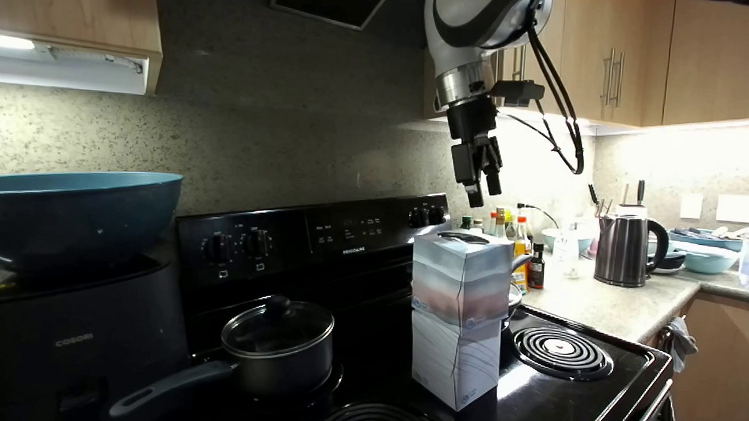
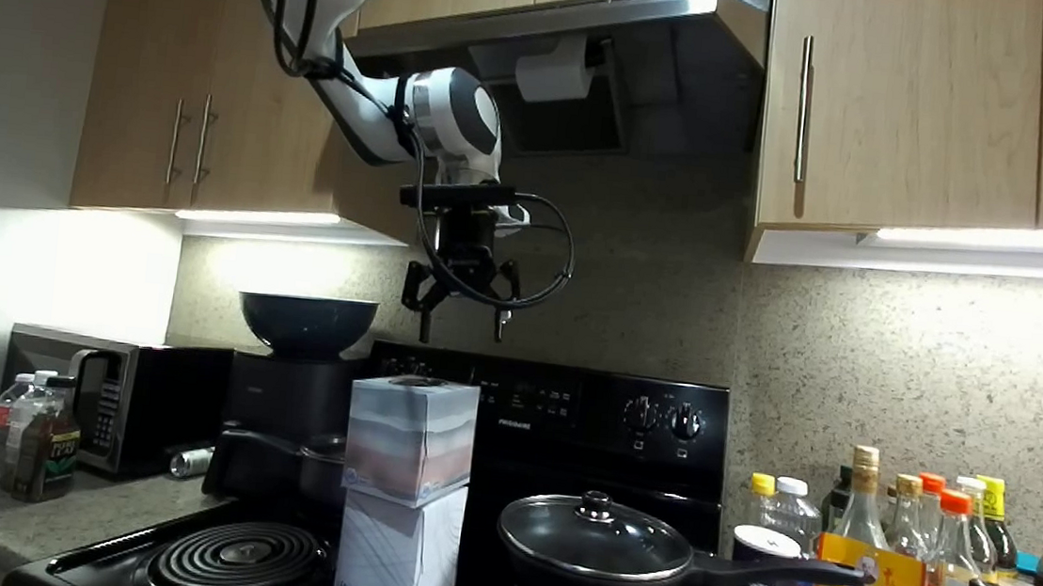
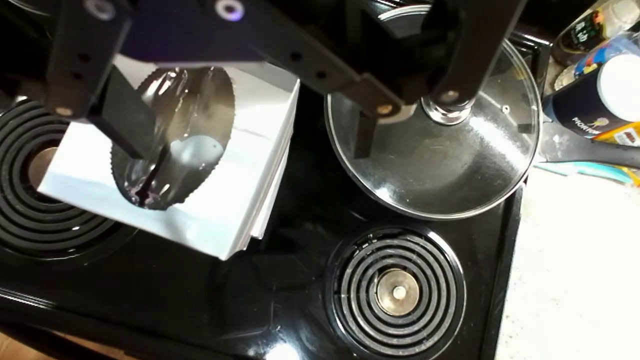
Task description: Pick up the tissue box on top and then set it back down on the other box.
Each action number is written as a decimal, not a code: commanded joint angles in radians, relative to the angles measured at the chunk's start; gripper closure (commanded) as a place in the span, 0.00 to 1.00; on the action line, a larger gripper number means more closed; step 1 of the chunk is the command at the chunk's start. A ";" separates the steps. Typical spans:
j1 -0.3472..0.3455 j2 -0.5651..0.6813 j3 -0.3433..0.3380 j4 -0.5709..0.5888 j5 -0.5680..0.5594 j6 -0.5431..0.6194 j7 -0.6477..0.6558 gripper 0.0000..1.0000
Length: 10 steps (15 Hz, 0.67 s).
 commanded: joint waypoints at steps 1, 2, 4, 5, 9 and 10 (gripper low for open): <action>-0.004 -0.021 -0.004 -0.037 0.089 0.002 0.073 0.00; -0.007 -0.023 -0.006 -0.053 0.114 0.012 0.126 0.00; -0.011 -0.024 -0.011 -0.080 0.158 0.022 0.210 0.00; -0.011 -0.029 -0.010 -0.098 0.164 0.028 0.267 0.00; -0.014 -0.044 -0.009 -0.164 0.104 0.121 0.472 0.00; -0.015 -0.040 -0.008 -0.169 0.073 0.145 0.502 0.00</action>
